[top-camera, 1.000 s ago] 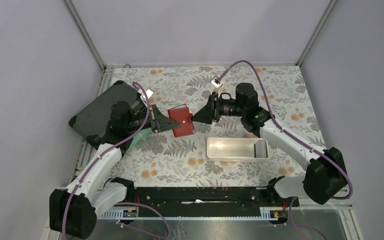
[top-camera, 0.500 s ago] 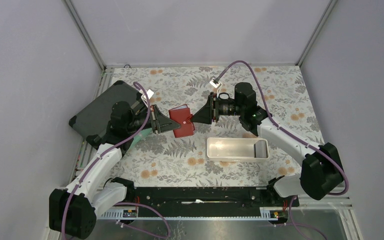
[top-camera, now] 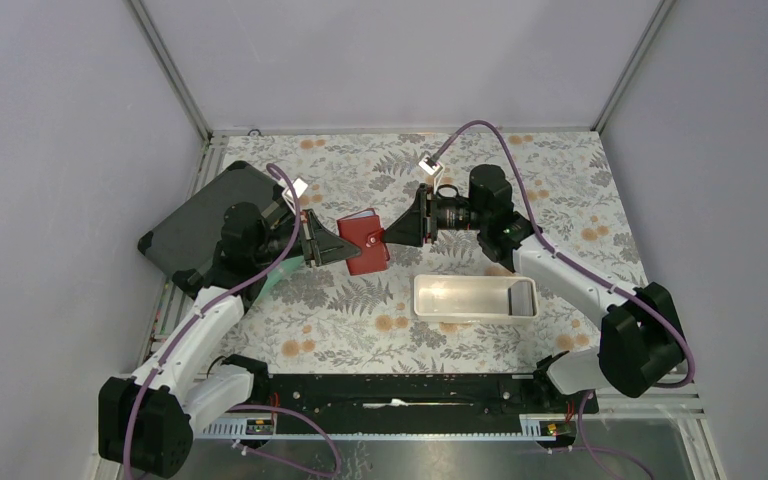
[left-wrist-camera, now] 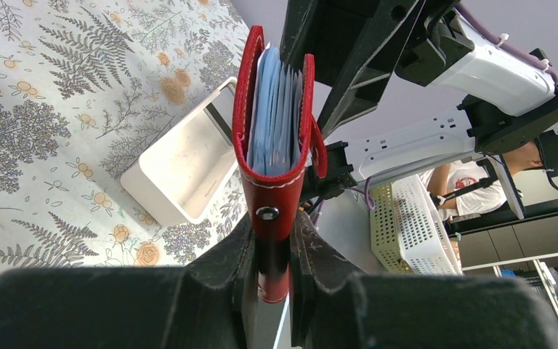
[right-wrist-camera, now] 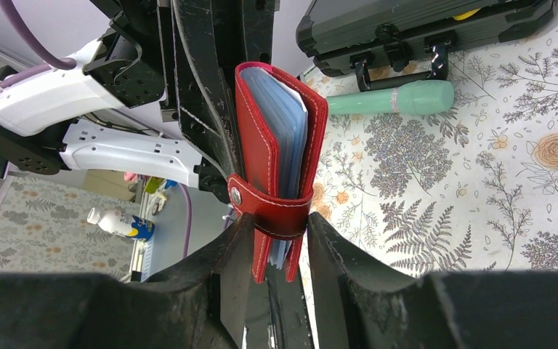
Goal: Put the credit cards into the card holder
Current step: Close the card holder at the center of the board.
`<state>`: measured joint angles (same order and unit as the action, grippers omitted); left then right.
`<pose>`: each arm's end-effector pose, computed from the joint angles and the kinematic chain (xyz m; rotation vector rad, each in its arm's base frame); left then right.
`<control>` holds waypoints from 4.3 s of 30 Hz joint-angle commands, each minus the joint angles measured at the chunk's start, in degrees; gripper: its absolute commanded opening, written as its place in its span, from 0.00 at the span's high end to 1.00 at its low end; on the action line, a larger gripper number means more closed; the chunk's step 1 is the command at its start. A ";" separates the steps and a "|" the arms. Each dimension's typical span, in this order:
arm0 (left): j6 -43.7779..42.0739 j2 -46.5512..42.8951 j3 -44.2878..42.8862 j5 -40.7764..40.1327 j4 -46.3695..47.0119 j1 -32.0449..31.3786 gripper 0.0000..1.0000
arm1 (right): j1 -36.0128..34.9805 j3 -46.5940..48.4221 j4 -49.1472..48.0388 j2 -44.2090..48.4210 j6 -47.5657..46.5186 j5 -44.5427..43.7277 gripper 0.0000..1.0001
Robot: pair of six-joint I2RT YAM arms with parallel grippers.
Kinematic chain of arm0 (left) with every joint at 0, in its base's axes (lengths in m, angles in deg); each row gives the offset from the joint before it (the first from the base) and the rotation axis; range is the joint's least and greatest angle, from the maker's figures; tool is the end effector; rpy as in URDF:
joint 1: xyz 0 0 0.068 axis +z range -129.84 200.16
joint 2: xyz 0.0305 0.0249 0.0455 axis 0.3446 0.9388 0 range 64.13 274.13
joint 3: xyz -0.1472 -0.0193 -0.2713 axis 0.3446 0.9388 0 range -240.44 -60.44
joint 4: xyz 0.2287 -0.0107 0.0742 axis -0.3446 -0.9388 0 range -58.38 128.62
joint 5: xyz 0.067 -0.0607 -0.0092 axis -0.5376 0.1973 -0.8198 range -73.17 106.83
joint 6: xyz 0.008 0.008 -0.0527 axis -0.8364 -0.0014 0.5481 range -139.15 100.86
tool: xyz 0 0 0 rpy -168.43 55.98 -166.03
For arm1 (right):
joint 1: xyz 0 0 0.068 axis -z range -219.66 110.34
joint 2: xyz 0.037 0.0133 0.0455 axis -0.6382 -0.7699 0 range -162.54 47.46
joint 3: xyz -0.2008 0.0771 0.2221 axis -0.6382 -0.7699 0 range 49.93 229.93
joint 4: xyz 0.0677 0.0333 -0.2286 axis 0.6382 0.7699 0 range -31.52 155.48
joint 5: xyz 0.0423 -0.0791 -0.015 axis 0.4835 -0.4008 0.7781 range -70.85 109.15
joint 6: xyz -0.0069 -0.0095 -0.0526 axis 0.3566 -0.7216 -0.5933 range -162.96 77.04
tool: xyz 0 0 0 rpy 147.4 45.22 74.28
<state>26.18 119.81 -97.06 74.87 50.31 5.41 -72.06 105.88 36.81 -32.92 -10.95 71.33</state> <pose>0.1588 -0.0731 0.3345 0.3572 1.8896 -1.5906 0.2324 0.1808 0.3686 -0.7901 1.6778 1.5497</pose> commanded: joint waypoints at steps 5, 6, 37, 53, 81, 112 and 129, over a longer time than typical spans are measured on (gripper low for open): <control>-0.03 0.31 -2.68 0.60 2.84 -0.29 1.00 | 0.24 1.92 -0.29 -0.57 -0.12 0.11 0.58; -0.05 0.31 -2.68 0.55 2.82 -0.29 1.00 | 0.24 2.11 -0.40 -0.80 0.06 0.16 0.58; -1.02 0.66 -2.93 0.02 1.50 -0.81 1.00 | -1.62 3.95 -2.23 -3.70 4.86 -0.81 0.55; -1.11 0.84 -2.95 -0.45 0.93 -0.81 1.00 | -3.40 2.35 -3.38 -3.71 5.55 -0.38 0.58; -2.52 0.57 -3.41 -1.17 -0.96 -0.81 1.00 | -4.02 3.47 -0.80 -4.45 9.82 -5.48 0.53; -2.61 -0.18 -3.20 -2.16 -1.14 -0.72 1.00 | -6.46 0.48 -0.47 -3.97 12.30 -3.74 0.57; 2.58 -1.84 6.35 -18.87 -7.51 -1.15 1.00 | -6.12 0.44 10.71 2.38 0.56 -24.32 0.26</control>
<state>25.48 119.55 -95.33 64.86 44.27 4.63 -77.79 104.50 40.83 -32.20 -2.62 54.30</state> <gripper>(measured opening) 0.170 0.734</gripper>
